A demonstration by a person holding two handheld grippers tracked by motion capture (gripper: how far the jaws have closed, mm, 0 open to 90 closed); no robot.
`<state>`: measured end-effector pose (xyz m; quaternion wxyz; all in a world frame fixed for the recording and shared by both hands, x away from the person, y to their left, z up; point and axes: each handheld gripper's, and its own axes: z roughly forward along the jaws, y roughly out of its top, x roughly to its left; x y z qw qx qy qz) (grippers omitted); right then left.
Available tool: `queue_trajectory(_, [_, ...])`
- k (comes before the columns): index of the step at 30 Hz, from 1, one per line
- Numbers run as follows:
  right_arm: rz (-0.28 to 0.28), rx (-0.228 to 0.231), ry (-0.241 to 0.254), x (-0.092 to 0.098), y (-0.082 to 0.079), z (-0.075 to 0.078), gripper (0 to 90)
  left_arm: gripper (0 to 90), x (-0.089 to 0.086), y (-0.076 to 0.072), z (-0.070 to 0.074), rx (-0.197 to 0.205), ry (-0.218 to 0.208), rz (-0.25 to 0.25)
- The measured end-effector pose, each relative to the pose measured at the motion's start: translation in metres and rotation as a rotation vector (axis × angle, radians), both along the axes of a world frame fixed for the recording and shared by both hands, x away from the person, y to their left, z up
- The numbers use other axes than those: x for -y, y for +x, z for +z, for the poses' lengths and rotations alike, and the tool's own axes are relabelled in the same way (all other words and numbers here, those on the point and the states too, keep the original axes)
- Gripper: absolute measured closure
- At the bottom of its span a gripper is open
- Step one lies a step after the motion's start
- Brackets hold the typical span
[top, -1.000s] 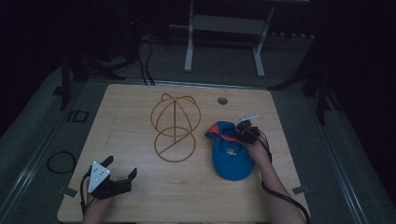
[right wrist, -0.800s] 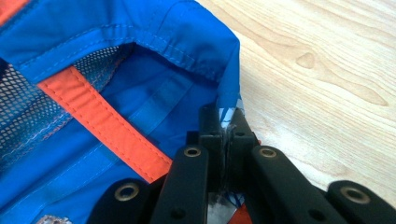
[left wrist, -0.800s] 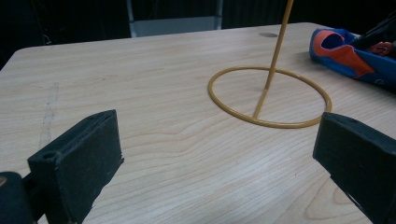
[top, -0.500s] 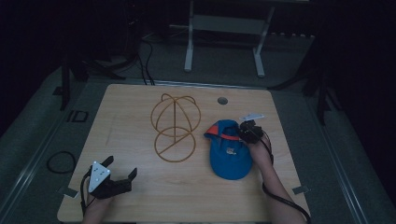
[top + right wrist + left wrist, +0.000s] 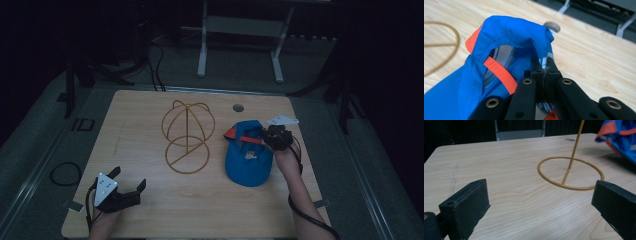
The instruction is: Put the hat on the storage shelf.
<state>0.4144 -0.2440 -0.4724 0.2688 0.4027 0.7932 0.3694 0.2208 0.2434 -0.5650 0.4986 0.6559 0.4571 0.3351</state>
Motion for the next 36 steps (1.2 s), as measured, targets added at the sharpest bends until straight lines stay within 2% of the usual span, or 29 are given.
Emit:
queue_trajectory(2, [0.005, 0.023, 0.011, 0.002, -0.005, 0.009, 89.0, 1.5, 0.000, 0.000, 0.000, -0.007, 0.000, -0.001])
queue_trajectory(3, [0.011, 0.037, 0.040, 0.004, -0.009, 0.018, 89.0, 1.5, 0.001, 0.000, 0.000, -0.009, 0.000, -0.003])
queue_trajectory(4, [0.011, 0.037, 0.040, 0.004, -0.009, 0.018, 89.0, 1.5, 0.001, 0.000, 0.000, -0.010, -0.002, -0.005])
queue_trajectory(11, [0.028, 0.098, 0.108, 0.012, -0.027, 0.042, 89.0, 1.4, 0.006, 0.001, 0.000, -0.019, 0.002, -0.015])
queue_trajectory(13, [0.033, 0.113, 0.107, 0.013, -0.031, 0.047, 89.0, 1.5, 0.007, 0.001, 0.001, -0.018, 0.005, -0.011])
queue_trajectory(14, [0.028, 0.135, 0.099, 0.014, -0.036, 0.053, 89.0, 1.5, 0.007, 0.001, 0.002, -0.019, 0.001, -0.011])
queue_trajectory(16, [0.027, 0.146, 0.096, 0.014, -0.039, 0.057, 89.0, 1.5, 0.007, 0.000, 0.005, -0.017, -0.014, -0.006])
queue_trajectory(18, [0.032, 0.177, 0.107, 0.016, -0.048, 0.067, 89.0, 1.5, 0.008, -0.001, 0.009, -0.019, -0.056, -0.013])
queue_trajectory(19, [0.032, 0.177, 0.107, 0.016, -0.048, 0.067, 89.0, 1.5, 0.009, -0.001, 0.011, -0.022, -0.066, -0.014])
queue_trajectory(21, [0.035, 0.196, 0.113, 0.018, -0.053, 0.075, 89.0, 1.5, 0.014, -0.002, 0.017, -0.018, -0.067, -0.024])
queue_trajectory(25, [0.031, 0.232, 0.115, 0.021, -0.062, 0.091, 89.0, 1.5, 0.020, -0.004, 0.033, 0.002, -0.054, -0.042])
queue_trajectory(28, [0.036, 0.257, 0.114, 0.023, -0.068, 0.101, 89.1, 1.5, 0.025, -0.006, 0.050, 0.010, -0.060, -0.059])
queue_trajectory(31, [0.047, 0.267, 0.139, 0.026, -0.074, 0.112, 89.1, 1.5, 0.029, -0.009, 0.069, 0.027, -0.058, -0.074])
queue_trajectory(34, [0.060, 0.283, 0.149, 0.025, -0.081, 0.120, 89.0, 1.5, 0.036, -0.012, 0.089, 0.017, -0.061, -0.104])
queue_trajectory(36, [0.062, 0.299, 0.151, 0.022, -0.087, 0.123, 89.0, 1.5, 0.044, -0.014, 0.101, 0.007, -0.033, -0.124])
